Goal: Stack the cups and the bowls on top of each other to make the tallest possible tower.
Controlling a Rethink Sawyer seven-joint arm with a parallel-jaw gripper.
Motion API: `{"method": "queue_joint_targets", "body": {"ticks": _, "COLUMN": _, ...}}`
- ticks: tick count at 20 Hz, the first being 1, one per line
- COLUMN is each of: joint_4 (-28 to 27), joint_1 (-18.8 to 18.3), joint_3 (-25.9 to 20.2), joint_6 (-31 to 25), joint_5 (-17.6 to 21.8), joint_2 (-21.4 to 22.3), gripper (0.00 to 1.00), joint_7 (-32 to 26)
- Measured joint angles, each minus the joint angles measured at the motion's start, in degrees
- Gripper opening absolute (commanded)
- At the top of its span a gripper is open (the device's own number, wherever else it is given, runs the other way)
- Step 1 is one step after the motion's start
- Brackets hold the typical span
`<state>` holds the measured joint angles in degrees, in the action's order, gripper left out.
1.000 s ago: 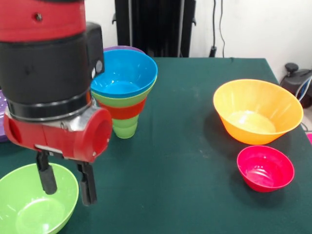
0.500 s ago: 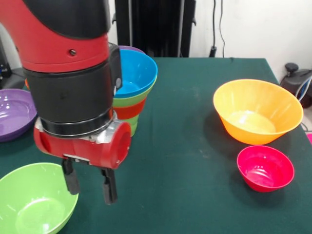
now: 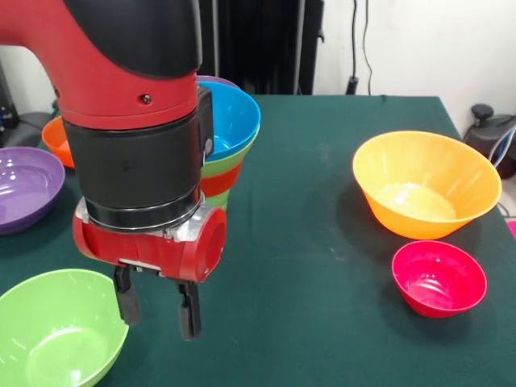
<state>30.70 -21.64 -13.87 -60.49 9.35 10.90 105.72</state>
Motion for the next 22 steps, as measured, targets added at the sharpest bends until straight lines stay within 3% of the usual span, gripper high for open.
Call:
{"method": "queue_joint_targets", "body": {"ticks": 10, "joint_4": -2.6, "joint_1": -0.3, "joint_3": 0.2, "joint_6": -0.6, "joint_5": 0.7, "joint_2": -1.8, "gripper": 1.0, "joint_7": 0.0}}
{"method": "queue_joint_targets", "body": {"ticks": 22, "joint_4": -5.1, "joint_1": -1.8, "joint_3": 1.5, "joint_6": -1.8, "joint_5": 1.6, "joint_2": -1.0, "gripper": 1.0, "joint_7": 0.0}}
